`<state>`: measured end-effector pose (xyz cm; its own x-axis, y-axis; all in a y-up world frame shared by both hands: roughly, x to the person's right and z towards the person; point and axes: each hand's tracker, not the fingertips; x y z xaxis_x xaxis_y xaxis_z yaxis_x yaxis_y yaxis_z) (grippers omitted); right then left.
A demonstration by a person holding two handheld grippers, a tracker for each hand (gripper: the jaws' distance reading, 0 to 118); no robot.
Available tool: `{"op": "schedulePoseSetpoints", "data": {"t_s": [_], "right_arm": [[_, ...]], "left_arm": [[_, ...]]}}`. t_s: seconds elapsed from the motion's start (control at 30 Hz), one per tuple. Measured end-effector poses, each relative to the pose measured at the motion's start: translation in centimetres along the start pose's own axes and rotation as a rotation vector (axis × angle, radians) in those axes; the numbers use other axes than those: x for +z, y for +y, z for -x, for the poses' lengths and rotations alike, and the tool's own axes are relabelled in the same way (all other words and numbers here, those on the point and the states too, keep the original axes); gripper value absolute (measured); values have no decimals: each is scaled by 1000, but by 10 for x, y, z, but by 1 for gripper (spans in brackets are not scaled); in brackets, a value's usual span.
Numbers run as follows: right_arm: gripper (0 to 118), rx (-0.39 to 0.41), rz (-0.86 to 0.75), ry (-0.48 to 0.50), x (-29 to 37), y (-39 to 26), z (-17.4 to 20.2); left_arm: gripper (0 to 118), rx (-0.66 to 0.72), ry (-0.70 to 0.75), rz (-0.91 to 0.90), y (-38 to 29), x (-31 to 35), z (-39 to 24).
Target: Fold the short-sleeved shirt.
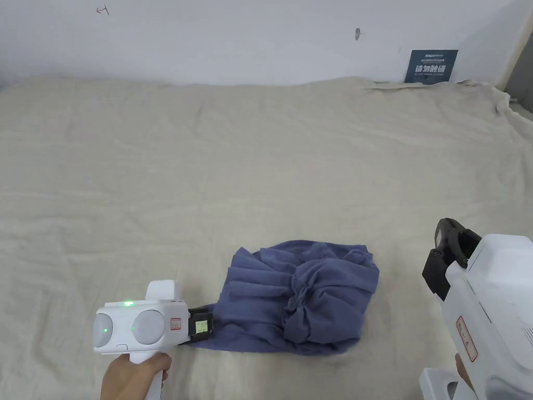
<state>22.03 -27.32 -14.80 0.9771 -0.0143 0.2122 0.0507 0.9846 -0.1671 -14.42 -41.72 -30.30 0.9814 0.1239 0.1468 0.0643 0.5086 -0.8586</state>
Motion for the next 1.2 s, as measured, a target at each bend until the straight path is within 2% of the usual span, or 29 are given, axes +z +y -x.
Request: {"op": "schedulePoseSetpoints", "data": {"t_s": [0.1, 0.17, 0.23, 0.3, 0.33, 0.37, 0.4, 0.57, 0.7, 0.77, 0.83, 0.87, 0.9, 1.03, 1.2], "right_arm": [[1, -2, 9, 3, -2, -2, 1], [1, -3, 12, 4, -3, -3, 1], [1, -2, 17, 5, -4, -4, 1], [1, 0, 22, 6, -6, -5, 1], [1, 2, 25, 5, -7, -6, 0], [1, 4, 28, 5, -9, -8, -1], [1, 5, 31, 6, -11, -9, -1], [1, 4, 81, 19, -33, -10, -3], [7, -27, 224, 75, -83, -9, -8], [34, -33, 332, 111, -114, -10, -7], [78, -25, 420, 139, -144, -16, -6], [88, -42, 444, 154, -160, -22, -5], [91, -46, 489, 144, -175, -28, -3], [91, -116, 646, 169, -231, -56, -2], [91, -82, 812, 126, -274, -88, 11]], "left_arm": [[81, -11, 10, 25, -2, -7, -1], [77, -17, 8, 51, -4, -12, -2], [58, -31, 22, 82, -6, -18, -4], [45, -90, 74, 79, -10, -19, -10], [24, -107, 59, 75, -11, -16, -13], [13, -106, 49, 77, -10, -15, -15], [7, -104, 27, 81, -8, -15, -16], [4, -95, -47, 60, -5, -11, -20], [4, -51, -125, -14, 0, 12, -14], [4, -38, -142, -41, 2, 22, -12], [4, -26, -156, -62, 5, 30, -8], [4, -16, -165, -73, 7, 34, -7], [4, -6, -175, -77, 8, 37, -5], [4, 31, -206, -88, 11, 41, 0], [4, 29, -208, -81, 10, 39, 0]]}}
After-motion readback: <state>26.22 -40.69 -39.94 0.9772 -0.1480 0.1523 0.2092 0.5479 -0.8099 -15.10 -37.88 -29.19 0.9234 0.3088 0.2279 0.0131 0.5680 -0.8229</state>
